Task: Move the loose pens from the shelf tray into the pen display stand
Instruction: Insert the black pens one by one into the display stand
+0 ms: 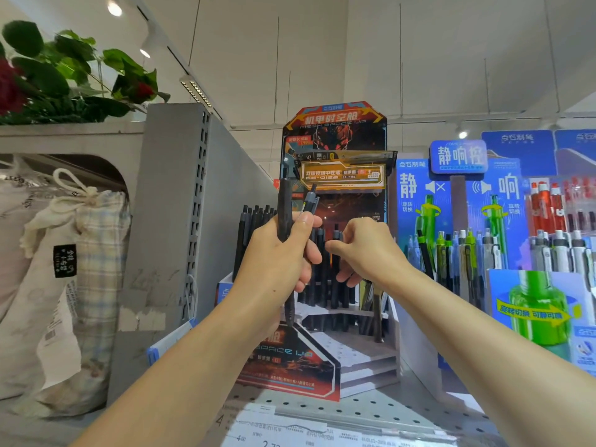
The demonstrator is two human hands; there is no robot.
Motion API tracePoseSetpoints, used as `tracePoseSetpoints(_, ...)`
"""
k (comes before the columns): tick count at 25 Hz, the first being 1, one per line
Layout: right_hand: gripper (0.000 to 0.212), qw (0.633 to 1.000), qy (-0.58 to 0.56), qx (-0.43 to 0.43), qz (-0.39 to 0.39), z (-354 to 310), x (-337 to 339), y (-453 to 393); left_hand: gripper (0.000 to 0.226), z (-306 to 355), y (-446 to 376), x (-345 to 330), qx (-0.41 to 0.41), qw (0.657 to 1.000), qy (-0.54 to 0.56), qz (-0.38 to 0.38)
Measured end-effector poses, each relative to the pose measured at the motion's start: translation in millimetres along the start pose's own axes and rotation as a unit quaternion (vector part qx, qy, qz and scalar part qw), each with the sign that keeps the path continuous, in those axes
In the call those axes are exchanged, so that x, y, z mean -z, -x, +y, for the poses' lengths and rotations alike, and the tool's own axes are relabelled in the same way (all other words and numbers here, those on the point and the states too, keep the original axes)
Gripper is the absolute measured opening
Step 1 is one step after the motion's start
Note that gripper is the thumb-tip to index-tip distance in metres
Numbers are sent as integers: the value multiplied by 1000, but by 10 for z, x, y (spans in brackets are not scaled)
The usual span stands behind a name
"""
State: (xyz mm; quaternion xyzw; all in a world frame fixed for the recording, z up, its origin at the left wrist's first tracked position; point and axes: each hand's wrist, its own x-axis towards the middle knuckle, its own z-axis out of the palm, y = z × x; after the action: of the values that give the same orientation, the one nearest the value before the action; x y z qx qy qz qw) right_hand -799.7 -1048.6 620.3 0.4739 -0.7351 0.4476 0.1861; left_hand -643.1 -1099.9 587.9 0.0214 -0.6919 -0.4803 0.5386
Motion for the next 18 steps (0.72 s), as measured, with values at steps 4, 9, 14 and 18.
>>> tracePoseSetpoints(4, 35, 999, 40, -24, -17, -64, -14, -16, 24, 1, 15, 17, -1, 1000, -2, 2)
tracePoseSetpoints(9, 32, 995, 78, -46, -51, -102, -19, -26, 23, -1, 23, 43, 1, 1000, 2, 6)
tracePoseSetpoints(14, 26, 991, 114, -49, -58, -111, -14, -15, 22, -7, 26, 40, 7, 1000, 2, 10)
tracePoseSetpoints(18, 27, 988, 129, -52, -60, -123, 6, -6, 22, -9, 29, 28, 14, 1000, 4, 15)
